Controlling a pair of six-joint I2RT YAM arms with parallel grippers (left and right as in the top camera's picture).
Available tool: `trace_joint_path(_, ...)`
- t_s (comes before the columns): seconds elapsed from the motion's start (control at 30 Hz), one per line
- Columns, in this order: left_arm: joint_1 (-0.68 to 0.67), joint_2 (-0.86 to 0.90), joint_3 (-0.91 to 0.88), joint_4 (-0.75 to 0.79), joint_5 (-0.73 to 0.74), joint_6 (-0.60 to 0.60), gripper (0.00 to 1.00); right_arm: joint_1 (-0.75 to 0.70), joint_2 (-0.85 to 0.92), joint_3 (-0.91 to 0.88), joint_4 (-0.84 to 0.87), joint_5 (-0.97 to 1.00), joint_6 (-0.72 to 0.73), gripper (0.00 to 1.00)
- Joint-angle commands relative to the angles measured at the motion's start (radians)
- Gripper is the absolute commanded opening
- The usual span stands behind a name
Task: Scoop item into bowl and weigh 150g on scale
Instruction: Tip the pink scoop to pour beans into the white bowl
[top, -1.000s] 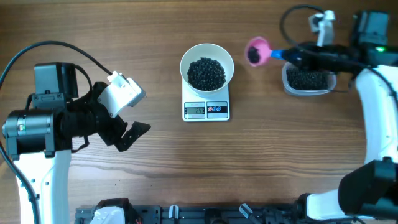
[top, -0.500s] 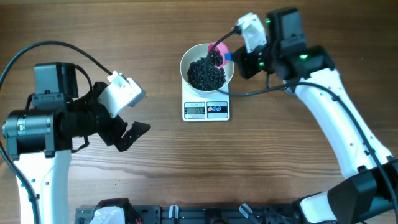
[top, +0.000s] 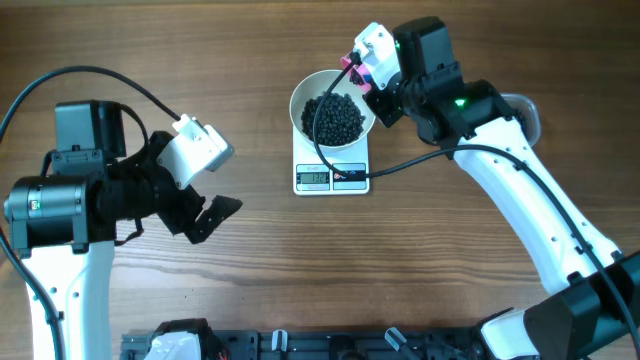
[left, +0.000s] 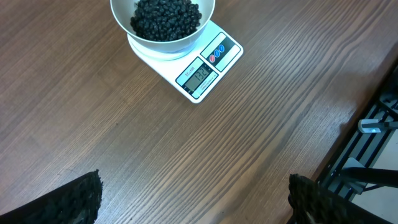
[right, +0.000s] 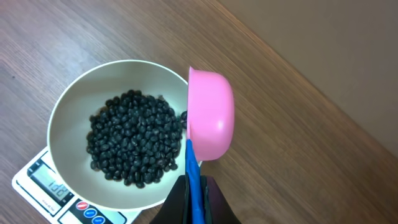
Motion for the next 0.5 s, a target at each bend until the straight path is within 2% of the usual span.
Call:
trace_joint_path(0.0, -0.004, 0.003, -0.003, 0.000, -0.002, -0.010, 1.00, 0.008, -0.017, 0.018, 0.010, -0.013, -0.035, 0.04)
trace_joint_path(0.1, -0.004, 0.003, -0.003, 0.000, -0.002, -0.010, 1.00, 0.008, -0.017, 0.018, 0.057, 0.115, -0.071, 0.04)
trace_joint_path(0.2, -0.004, 0.003, -0.003, 0.000, -0.002, -0.010, 1.00, 0.020, -0.017, 0.018, 0.055, -0.003, -0.068, 0.04)
trace_joint_path(0.37, -0.004, 0.003, -0.003, 0.000, -0.002, -0.010, 1.00, 0.023, -0.017, 0.018, 0.081, 0.045, -0.063, 0.04)
trace_joint_path(0.47, -0.004, 0.003, -0.003, 0.000, -0.002, -0.010, 1.00, 0.025, -0.017, 0.018, 0.080, -0.064, 0.021, 0.04)
